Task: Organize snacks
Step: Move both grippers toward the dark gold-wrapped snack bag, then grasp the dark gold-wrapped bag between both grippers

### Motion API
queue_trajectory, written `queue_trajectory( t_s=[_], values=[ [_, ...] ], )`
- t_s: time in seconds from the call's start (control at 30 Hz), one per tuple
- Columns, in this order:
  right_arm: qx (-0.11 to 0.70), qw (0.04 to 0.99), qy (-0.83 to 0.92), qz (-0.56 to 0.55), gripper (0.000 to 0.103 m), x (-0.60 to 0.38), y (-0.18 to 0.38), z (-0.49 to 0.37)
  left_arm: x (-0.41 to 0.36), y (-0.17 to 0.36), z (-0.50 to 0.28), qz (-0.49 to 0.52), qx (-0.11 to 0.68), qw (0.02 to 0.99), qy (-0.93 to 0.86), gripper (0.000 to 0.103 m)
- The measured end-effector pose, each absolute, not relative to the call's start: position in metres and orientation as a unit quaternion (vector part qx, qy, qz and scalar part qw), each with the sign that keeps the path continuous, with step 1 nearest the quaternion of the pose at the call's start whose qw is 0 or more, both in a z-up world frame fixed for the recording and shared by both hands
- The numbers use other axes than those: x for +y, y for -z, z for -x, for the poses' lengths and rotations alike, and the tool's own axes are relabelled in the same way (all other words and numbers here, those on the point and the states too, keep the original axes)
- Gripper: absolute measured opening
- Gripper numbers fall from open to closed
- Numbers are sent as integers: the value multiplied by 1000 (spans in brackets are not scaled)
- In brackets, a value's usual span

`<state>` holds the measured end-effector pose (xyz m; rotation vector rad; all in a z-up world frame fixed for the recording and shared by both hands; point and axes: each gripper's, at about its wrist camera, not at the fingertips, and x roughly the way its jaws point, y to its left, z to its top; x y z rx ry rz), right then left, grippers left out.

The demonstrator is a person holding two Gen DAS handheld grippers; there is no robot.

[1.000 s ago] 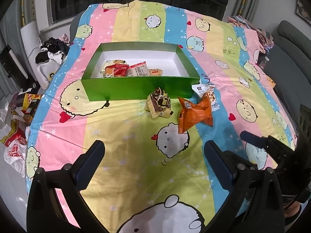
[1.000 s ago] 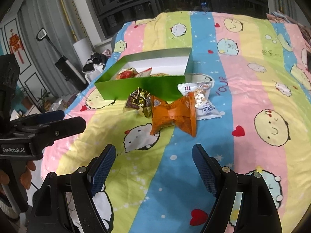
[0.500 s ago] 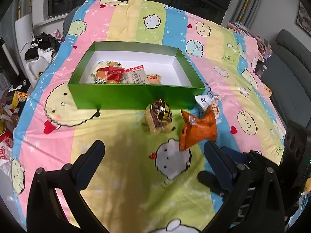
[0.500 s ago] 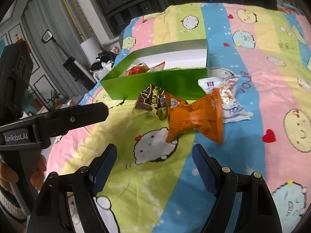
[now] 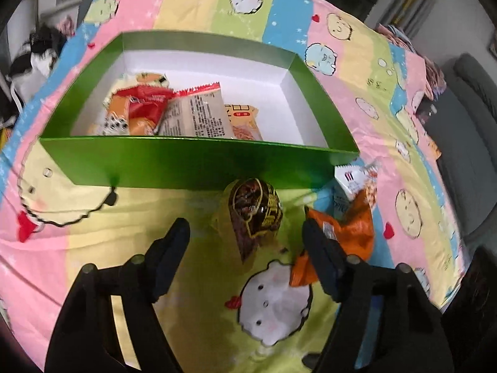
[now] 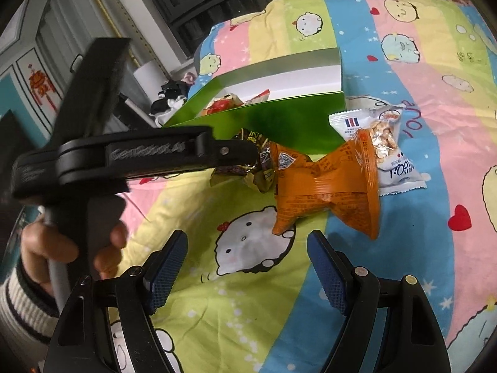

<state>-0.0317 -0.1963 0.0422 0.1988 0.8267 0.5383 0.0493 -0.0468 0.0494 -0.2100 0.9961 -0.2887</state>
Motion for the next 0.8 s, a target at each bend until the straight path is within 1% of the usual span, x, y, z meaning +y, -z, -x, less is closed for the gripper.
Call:
queue_trajectory(
  t_s=[0.07,0.1,0.27,0.3,0.33,0.4,0.6,0.7,0.8],
  values=[
    [397,875,-259,-100,81,-198,-41,30,-46,-45,-56,122,480,856,145,64],
    [398,875,-259,-100,81,-198,-40,30,-46,-43,-58,127,484,854,145,54],
    [398,874,-261,-102,81,-199,-39,30,-44,-42,-62,142,489,848,145,47],
    [397,874,-261,-102,81,-199,-39,30,-43,-42,-61,147,491,846,148,43],
    [397,874,-262,-102,81,-199,-39,30,-43,-41,-59,143,493,845,148,35],
    [397,873,-263,-104,81,-199,-38,30,-42,-41,-56,140,495,843,157,32],
    [400,870,-271,-98,81,-194,-37,31,-24,-51,-34,159,488,839,178,32],
    [402,867,-279,-94,81,-191,-38,32,-10,-55,-17,198,489,827,196,32],
    [405,865,-283,-89,81,-186,-39,35,-5,-54,-3,215,494,818,204,32]
  ],
)
